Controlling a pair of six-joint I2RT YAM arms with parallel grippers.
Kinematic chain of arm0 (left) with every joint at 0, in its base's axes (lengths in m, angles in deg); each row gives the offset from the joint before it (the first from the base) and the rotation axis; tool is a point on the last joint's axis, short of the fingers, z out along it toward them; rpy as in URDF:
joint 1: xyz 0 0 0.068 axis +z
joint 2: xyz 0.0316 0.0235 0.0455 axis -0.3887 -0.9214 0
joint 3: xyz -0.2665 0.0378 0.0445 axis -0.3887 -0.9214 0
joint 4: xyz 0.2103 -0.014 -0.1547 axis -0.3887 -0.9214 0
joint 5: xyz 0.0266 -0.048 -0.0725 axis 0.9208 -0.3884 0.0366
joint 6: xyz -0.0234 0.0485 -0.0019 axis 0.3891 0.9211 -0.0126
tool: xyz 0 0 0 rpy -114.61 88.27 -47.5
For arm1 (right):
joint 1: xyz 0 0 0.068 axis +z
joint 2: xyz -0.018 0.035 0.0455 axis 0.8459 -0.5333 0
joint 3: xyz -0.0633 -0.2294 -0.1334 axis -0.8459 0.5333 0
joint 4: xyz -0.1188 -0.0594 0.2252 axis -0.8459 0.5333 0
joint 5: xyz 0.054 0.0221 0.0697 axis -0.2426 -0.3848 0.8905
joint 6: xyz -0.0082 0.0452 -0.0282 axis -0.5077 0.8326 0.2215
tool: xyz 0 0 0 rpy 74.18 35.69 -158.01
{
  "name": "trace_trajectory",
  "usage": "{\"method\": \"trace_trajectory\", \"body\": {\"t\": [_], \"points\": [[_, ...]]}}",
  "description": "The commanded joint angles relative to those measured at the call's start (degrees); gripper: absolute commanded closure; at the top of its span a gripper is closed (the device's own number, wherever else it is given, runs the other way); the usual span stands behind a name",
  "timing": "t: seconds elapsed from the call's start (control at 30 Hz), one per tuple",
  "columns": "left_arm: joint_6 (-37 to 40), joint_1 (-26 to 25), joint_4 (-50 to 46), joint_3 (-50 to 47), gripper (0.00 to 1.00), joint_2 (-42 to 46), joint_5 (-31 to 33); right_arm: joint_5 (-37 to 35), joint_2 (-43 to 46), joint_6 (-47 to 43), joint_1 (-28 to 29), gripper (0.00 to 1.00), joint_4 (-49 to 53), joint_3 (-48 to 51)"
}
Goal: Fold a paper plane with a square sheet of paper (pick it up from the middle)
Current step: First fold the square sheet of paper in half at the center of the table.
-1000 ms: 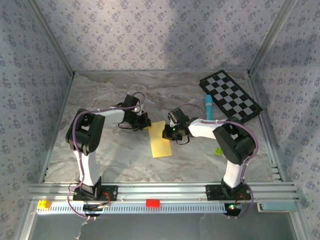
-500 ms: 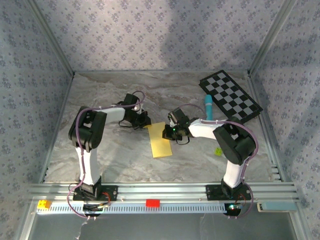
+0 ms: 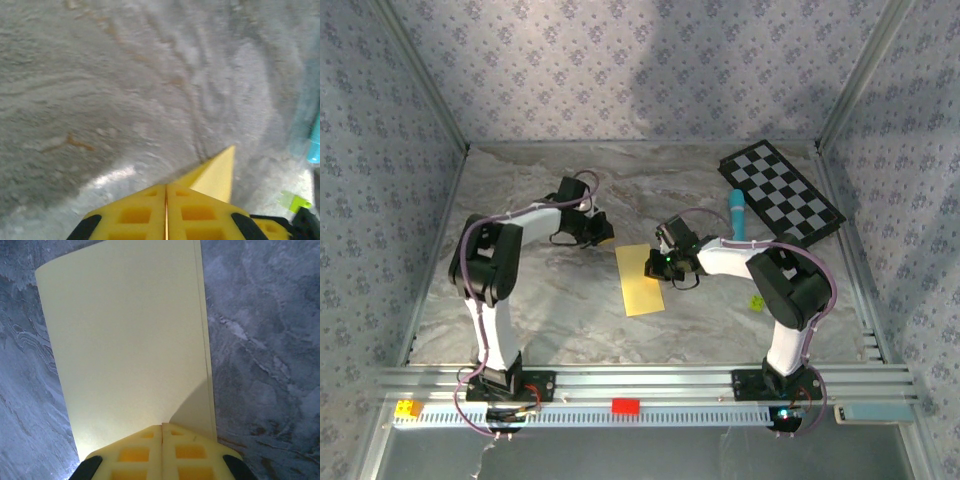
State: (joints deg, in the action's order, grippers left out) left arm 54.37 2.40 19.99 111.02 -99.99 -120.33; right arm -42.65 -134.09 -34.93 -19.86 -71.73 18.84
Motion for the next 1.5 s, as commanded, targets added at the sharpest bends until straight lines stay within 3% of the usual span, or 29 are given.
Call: {"method": "trace_trajectory", "body": {"t": [0.0, 0.3, 0.8, 1.47], "points": [[-0.1, -1.9, 0.5, -1.8, 0.91, 5.8, -1.8, -5.4, -3.6, -0.5, 0.3, 1.0, 11.1, 3.6], [-1.0, -5.9, 5.7, -6.9, 0.93, 2.2, -6.7, -5.5, -3.9, -0.5, 0.3, 1.0, 11.3, 3.6], [-3.7, -0.4, 10.3, -9.0, 0.94, -3.1, -1.6, -5.7, -3.8, -0.5, 0.3, 1.0, 11.1, 4.1], [-7.7, 0.8, 1.8, 0.2, 0.95, -6.1, 5.8, -5.7, -3.4, -0.7, 0.4, 1.0, 11.0, 4.6]]}}
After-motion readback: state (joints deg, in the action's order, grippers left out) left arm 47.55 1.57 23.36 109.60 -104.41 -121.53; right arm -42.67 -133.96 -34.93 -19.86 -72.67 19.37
